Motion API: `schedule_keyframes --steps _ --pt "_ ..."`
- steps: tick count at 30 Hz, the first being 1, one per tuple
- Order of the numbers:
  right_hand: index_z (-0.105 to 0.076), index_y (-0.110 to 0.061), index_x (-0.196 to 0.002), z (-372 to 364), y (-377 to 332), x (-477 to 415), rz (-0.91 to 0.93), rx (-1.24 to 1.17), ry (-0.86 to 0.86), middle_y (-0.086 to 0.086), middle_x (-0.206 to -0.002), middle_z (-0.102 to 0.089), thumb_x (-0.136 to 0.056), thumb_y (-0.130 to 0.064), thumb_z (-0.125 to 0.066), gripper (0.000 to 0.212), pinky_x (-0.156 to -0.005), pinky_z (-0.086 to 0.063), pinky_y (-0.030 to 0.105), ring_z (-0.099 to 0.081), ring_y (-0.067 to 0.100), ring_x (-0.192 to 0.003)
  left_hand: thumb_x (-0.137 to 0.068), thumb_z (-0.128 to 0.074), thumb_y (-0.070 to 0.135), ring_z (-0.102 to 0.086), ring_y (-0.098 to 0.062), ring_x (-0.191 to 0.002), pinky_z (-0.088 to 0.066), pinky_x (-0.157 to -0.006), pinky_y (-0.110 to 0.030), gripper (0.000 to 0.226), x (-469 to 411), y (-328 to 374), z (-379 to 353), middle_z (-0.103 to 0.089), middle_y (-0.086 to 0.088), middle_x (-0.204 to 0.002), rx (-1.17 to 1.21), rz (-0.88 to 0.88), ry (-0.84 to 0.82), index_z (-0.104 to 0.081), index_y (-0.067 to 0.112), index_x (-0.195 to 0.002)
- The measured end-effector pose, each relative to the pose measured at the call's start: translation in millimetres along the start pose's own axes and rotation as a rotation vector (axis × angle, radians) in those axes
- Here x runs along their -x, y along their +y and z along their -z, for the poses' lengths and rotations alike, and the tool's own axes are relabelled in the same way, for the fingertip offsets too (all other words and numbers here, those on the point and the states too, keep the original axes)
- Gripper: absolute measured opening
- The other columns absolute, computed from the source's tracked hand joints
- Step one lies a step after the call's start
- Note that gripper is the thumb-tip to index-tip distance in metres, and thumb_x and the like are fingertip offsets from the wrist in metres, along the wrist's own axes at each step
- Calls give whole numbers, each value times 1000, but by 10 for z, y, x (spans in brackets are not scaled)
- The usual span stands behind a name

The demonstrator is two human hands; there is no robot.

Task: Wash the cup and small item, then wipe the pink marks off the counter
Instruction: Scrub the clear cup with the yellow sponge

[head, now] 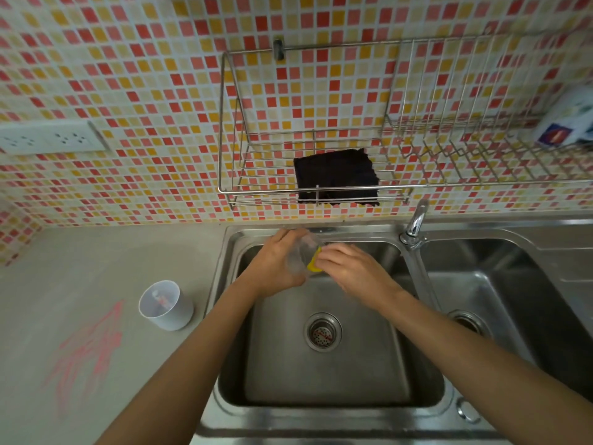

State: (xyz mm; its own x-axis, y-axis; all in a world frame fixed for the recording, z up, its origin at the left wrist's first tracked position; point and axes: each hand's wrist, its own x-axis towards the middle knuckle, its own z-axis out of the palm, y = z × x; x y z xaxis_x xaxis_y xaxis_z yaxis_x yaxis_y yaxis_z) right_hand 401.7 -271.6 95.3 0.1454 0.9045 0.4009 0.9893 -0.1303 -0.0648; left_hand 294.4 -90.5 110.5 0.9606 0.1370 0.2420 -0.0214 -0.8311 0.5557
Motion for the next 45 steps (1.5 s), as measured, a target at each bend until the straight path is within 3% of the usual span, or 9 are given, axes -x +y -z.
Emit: schedule_keyframes --steps 4,9,13,21,27,30,34,39,45 --pt "-68 -13 -104 21 -64 -63 -30 -25 104 1 -109 -68 -72 1 -72 36 -89 -51 37 -60 21 -106 -61 -86 38 -35 -13 -129 -33 -106 -29 107 12 28 -99 -39 0 -142 41 138 35 -22 19 -145" --pt "-69 -12 -110 36 -178 -77 -160 -257 117 1 -110 -68 -83 0 -66 30 -92 -49 35 -60 20 -105 -60 -82 49 -44 -10 -114 -43 -95 -25 87 27 -14 -181 -47 -2 -125 -94 97 237 -42 13 -129" --pt "-69 -14 -116 76 -223 -76 -368 -606 40 -1 -117 -69 -89 -5 -59 30 -101 -43 24 -60 10 -111 -65 -70 59 -45 -19 -120 -42 -97 -37 79 -9 -56 -58 -53 2 -129 -311 5 166 -47 21 -131" --pt "-74 -18 -104 109 8 -87 -1 65 13 -8 -108 -71 -68 -2 -78 40 -84 -49 36 -57 23 -107 -67 -79 28 -43 -19 -123 -43 -101 -36 76 -61 -9 17 -51 3 -134 -374 -59 21 -45 22 -135" --pt "-75 -21 -103 69 -294 -68 -583 -697 -18 -12 -88 -66 -87 -4 -63 27 -74 -43 14 -59 14 -82 -68 -79 33 -42 -21 -122 -41 -101 -38 76 -65 -6 44 -51 1 -133 -371 -52 -51 -46 21 -135" --pt "-74 -22 -105 83 -180 -43 -350 -437 -57 -7 -103 -71 -84 -2 -64 30 -88 -45 30 -57 15 -98 -66 -79 28 -42 -20 -121 -40 -103 -36 76 -55 -2 43 -51 0 -132 -391 -70 -84 -46 21 -135" --pt "-73 -20 -104 58 -67 -8 -59 -14 -54 -11 -106 -70 -70 0 -72 40 -81 -48 40 -55 20 -104 -65 -81 20 -45 -22 -121 -33 -105 -29 74 -53 56 55 -53 -3 -129 -354 -100 -80 -49 16 -132" --pt "-70 -20 -112 3 -202 132 -208 -316 -25 -8 -114 -68 -82 -7 -69 33 -91 -48 33 -54 18 -103 -63 -79 22 -42 -19 -123 -29 -107 -28 80 4 42 45 -51 -1 -131 -272 -49 -135 -46 20 -135" --pt "-71 -14 -101 -14 -219 94 -104 -197 76 -5 -102 -70 -77 -5 -74 26 -86 -44 22 -57 21 -92 -64 -82 23 -36 -15 -127 -17 -101 -15 86 17 101 103 -45 1 -137 -168 42 -167 -40 17 -138"
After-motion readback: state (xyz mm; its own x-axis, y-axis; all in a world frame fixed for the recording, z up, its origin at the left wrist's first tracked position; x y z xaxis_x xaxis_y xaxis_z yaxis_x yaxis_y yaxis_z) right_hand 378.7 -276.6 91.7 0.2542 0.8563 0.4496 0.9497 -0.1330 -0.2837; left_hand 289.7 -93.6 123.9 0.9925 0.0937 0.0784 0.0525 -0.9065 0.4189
